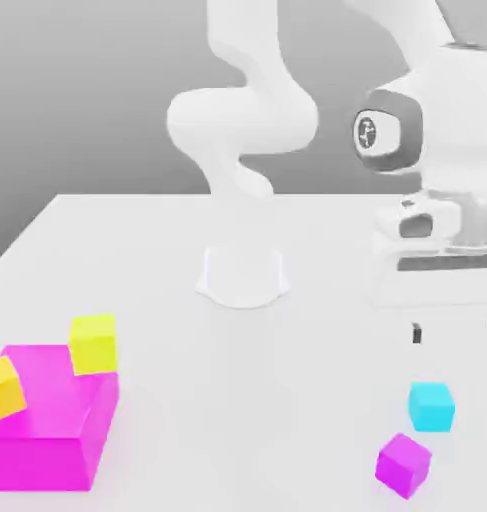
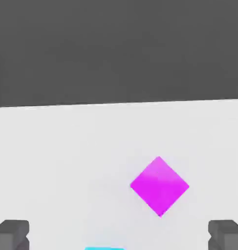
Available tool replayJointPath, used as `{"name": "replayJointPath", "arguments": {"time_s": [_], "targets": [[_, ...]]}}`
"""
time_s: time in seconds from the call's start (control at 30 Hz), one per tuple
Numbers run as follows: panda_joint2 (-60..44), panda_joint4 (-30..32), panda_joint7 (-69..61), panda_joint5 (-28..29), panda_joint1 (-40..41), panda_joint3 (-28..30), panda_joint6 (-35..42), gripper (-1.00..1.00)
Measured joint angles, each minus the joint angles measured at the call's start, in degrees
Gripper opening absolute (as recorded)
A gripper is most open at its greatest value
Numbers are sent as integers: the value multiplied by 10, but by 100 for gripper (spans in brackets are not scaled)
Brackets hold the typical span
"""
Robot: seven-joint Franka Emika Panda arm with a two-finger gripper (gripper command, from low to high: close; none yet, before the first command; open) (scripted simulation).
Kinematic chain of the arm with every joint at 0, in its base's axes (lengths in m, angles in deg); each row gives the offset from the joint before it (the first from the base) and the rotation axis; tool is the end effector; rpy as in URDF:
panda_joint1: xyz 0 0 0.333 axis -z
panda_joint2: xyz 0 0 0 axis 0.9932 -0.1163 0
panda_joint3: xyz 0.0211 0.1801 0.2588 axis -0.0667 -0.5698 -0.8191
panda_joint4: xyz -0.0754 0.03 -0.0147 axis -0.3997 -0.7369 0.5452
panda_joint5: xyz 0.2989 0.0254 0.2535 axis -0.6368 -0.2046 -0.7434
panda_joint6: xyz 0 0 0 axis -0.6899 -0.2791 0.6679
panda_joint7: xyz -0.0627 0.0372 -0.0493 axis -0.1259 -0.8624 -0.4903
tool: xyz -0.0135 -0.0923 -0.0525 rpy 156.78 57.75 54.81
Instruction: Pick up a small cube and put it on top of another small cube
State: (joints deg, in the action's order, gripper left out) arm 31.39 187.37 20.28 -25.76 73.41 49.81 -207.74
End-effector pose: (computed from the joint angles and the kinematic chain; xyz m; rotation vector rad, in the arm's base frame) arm 0.3846 0.2469 0.2498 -2.8248 1.2161 -0.1106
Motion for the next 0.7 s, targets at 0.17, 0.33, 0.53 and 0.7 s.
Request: {"name": "replayJointPath", "arguments": {"time_s": [0.17, 0.33, 0.53, 0.7], "targets": [[-108, 10, 100, 77, -61, 42, -59, 0], [-184, -7, 146, 133, -117, 108, -116, -100], [-184, -7, 146, 134, -118, 109, -118, -100], [-93, 15, 85, 53, -73, 47, -51, -100]]}}
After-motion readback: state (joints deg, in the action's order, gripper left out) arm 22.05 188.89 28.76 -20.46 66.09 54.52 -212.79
